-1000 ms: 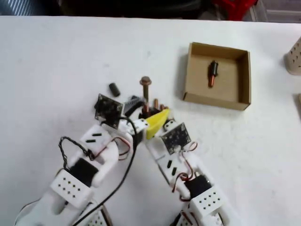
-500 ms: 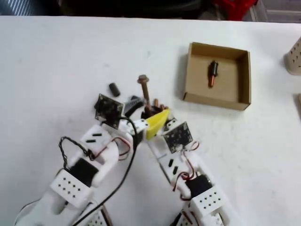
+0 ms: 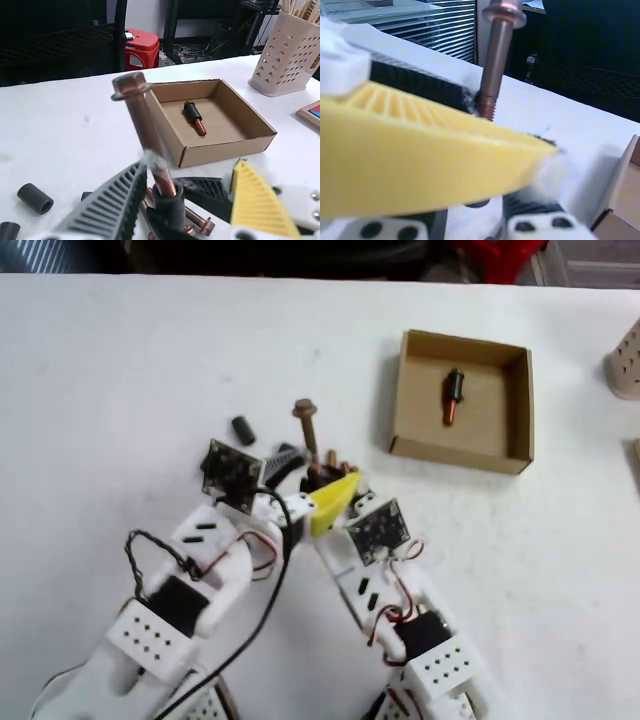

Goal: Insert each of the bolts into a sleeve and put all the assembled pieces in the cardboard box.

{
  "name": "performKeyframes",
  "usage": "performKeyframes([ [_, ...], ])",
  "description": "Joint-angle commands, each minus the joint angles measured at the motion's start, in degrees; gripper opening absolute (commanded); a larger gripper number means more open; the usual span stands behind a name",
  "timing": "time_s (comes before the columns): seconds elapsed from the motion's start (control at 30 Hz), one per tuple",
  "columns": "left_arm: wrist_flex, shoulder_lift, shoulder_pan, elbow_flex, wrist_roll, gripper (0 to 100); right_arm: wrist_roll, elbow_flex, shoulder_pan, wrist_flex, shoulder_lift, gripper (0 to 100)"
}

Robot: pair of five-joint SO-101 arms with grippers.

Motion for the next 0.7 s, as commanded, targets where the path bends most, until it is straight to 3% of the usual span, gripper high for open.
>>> performKeyframes([
  [0.0, 0.97, 0.04, -2.24, -3.25, 0.35, 29, 0.53, 0.35, 0.75, -0.40, -2.15, 1.7],
  [0.67, 0.44, 0.40, -5.49, -3.43, 0.26, 29, 0.53, 0.35, 0.84, -0.48, -2.24, 1.7],
])
